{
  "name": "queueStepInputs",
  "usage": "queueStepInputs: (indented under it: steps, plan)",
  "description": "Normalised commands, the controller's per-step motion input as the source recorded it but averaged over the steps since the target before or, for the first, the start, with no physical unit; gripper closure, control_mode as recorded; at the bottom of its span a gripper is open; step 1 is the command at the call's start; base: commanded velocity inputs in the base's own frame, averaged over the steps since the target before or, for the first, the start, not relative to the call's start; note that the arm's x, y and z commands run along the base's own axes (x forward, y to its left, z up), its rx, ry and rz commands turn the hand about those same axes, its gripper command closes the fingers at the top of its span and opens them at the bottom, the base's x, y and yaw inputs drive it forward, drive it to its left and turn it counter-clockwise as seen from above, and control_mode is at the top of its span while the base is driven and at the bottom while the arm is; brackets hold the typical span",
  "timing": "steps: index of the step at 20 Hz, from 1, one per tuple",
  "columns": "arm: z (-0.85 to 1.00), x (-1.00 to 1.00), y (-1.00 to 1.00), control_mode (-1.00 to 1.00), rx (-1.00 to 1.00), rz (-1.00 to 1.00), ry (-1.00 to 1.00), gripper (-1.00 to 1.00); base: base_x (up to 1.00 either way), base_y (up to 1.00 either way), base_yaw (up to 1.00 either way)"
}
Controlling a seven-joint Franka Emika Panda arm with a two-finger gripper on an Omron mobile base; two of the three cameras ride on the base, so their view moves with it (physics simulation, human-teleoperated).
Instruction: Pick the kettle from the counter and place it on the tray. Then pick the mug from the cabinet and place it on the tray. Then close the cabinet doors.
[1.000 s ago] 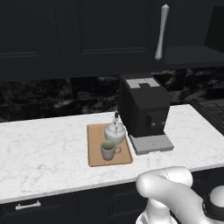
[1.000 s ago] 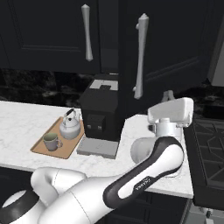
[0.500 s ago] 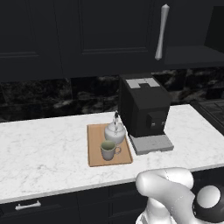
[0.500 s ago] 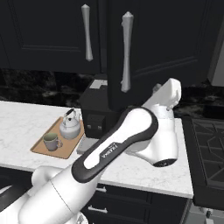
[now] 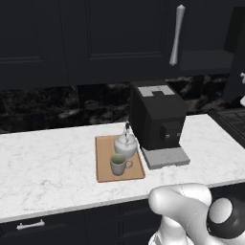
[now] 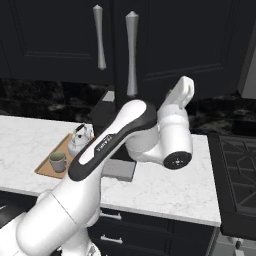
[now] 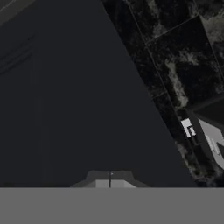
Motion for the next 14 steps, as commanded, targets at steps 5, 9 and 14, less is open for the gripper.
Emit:
queueStepInputs:
  steps: [5,9,14]
  plan:
    - [-0.05,0.79,0.70,-1.00,-0.08,0.00,0.15,1.00,0.00,0.00,0.00]
    - [0.00,0.63,0.68,-1.00,-0.04,0.00,0.04,1.00,0.00,0.00,0.00]
    - [0.00,0.65,0.54,-1.00,-0.01,0.00,0.05,1.00,0.00,0.00,0.00]
